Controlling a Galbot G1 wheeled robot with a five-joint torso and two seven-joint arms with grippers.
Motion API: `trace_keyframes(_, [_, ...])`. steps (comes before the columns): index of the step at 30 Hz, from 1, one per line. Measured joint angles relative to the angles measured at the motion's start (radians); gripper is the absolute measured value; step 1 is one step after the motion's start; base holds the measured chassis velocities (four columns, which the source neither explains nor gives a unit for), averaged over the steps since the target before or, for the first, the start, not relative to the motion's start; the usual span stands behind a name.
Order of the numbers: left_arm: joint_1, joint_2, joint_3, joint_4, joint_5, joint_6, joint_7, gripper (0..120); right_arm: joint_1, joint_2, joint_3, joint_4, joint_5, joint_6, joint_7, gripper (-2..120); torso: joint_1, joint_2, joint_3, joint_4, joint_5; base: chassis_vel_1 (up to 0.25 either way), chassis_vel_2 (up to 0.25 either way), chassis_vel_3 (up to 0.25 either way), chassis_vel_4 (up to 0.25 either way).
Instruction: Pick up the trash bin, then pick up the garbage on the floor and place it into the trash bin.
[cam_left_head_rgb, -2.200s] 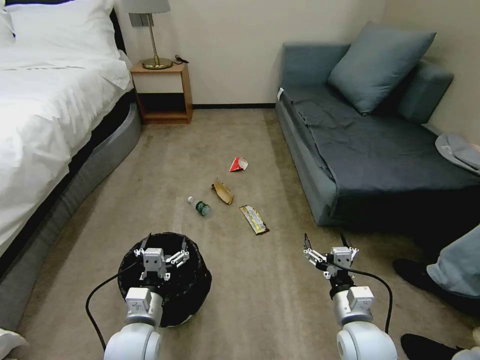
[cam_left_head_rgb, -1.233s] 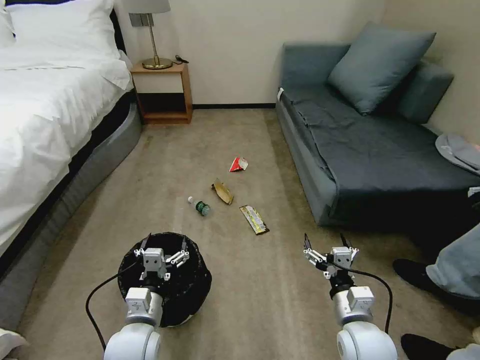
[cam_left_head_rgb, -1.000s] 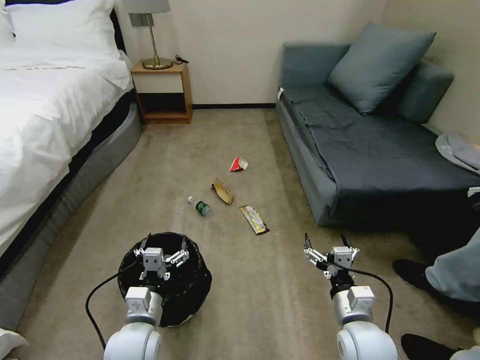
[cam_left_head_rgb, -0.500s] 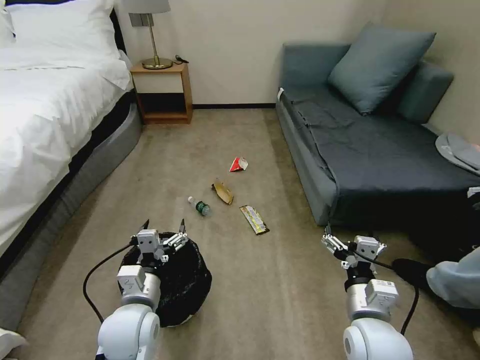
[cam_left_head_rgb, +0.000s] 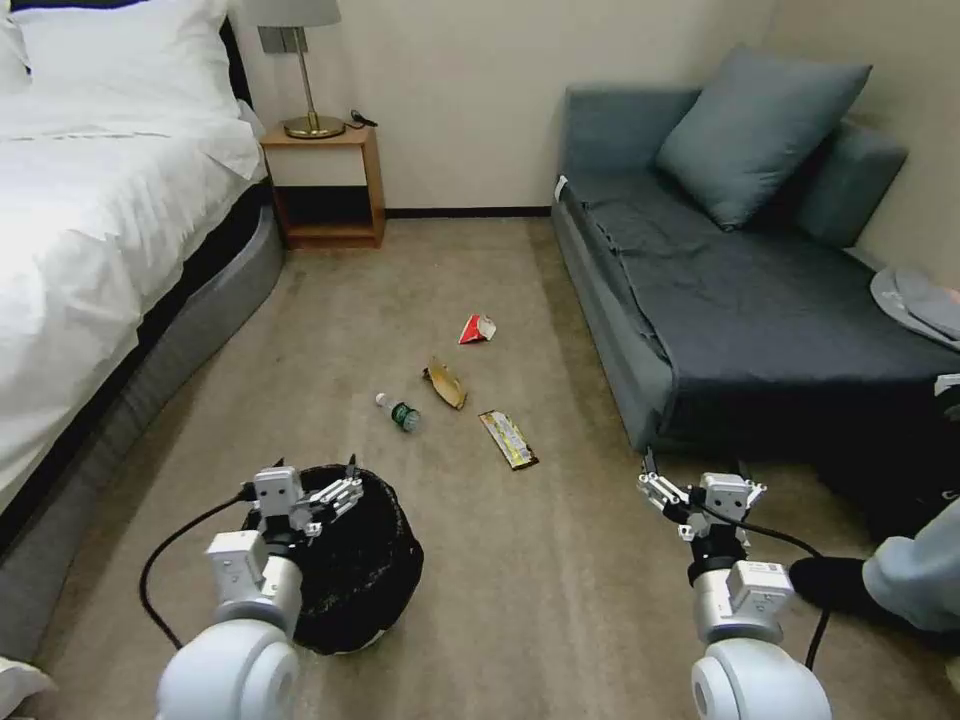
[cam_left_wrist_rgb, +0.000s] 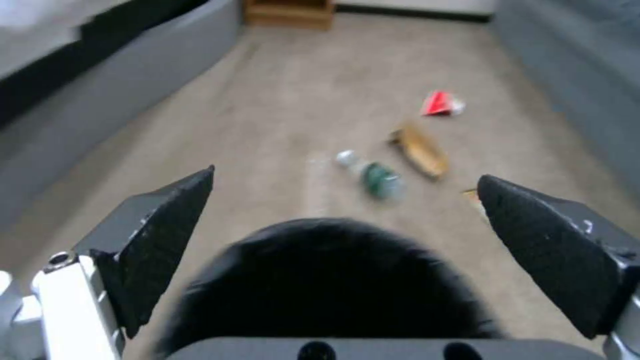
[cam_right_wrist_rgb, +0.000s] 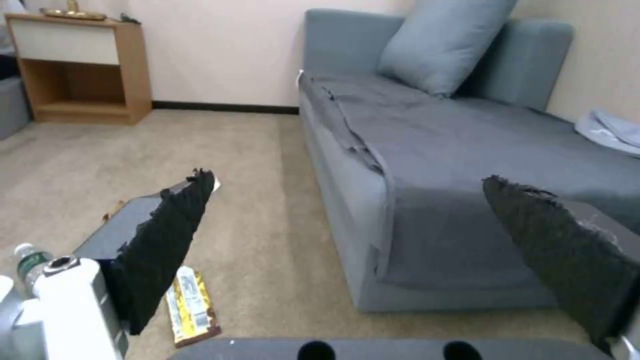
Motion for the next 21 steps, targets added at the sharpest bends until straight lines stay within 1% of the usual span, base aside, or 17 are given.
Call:
trace_keyframes(1, [0.000,0.000,0.000,0.000,0.000,0.000,0.000,100,0.000,0.000,0.000,0.000,0.000,0.000,0.000,100,0.000,0.000,0.000,0.0000,0.0000,0.000,0.000,0.000,0.000])
trace_keyframes(2, [0.005,0.020,-0.020,-0.026,-0.068,0.066,-0.058,100,0.003,-0.002,-0.004,-0.005,0.000,0.000,0.000,100,0.000,0.000,0.000,0.0001,0.0000,0.000,0.000,0.000,0.000])
trace_keyframes(4, [0.004,0.048,-0.050,-0.033,-0.143,0.142,-0.124,100,0.006,-0.005,-0.013,-0.011,-0.002,0.000,0.001,100,0.000,0.000,0.000,0.0001,0.0000,0.000,0.000,0.000,0.000])
trace_keyframes(6, [0.002,0.055,-0.057,-0.027,-0.152,0.152,-0.132,100,0.008,-0.005,-0.016,-0.014,-0.002,0.000,0.001,100,0.000,0.000,0.000,0.0000,0.0000,0.000,0.000,0.000,0.000])
trace_keyframes(7, [-0.004,0.070,-0.065,-0.003,-0.169,0.165,-0.146,100,0.011,-0.005,-0.022,-0.018,-0.003,0.002,0.002,100,0.000,0.000,0.000,0.0001,0.0000,0.000,0.000,0.000,0.000])
trace_keyframes(9, [-0.016,0.081,-0.071,0.040,-0.186,0.172,-0.159,100,0.015,-0.005,-0.030,-0.024,-0.004,0.004,0.004,100,0.000,0.000,0.000,0.0000,-0.0002,0.000,0.000,0.000,0.000])
trace_keyframes(10, [-0.016,0.081,-0.071,0.040,-0.186,0.172,-0.159,100,0.015,-0.005,-0.030,-0.024,-0.004,0.004,0.004,100,0.000,0.000,0.000,0.0000,-0.0002,0.000,0.000,0.000,0.000])
trace_keyframes(14, [-0.044,0.093,-0.080,0.144,-0.232,0.183,-0.175,100,0.022,-0.008,-0.034,-0.031,-0.004,0.005,0.006,100,0.000,0.000,0.000,0.0000,-0.0002,0.000,0.000,0.000,0.000])
trace_keyframes(15, [-0.044,0.093,-0.080,0.144,-0.232,0.183,-0.175,100,0.022,-0.008,-0.034,-0.031,-0.004,0.005,0.006,100,0.000,0.000,0.000,0.0000,-0.0002,0.000,0.000,0.000,0.000])
trace_keyframes(18, [-0.066,0.103,-0.080,0.212,-0.270,0.183,-0.192,100,0.024,-0.014,-0.030,-0.032,-0.002,0.005,0.007,100,0.000,0.000,0.000,0.0000,-0.0002,0.000,0.000,0.000,0.000])
trace_keyframes(21, [-0.078,0.106,-0.080,0.244,-0.299,0.183,-0.206,100,0.025,-0.019,-0.024,-0.035,0.002,0.005,0.009,100,0.000,0.000,0.000,0.0000,0.0000,0.000,0.000,0.000,0.000])
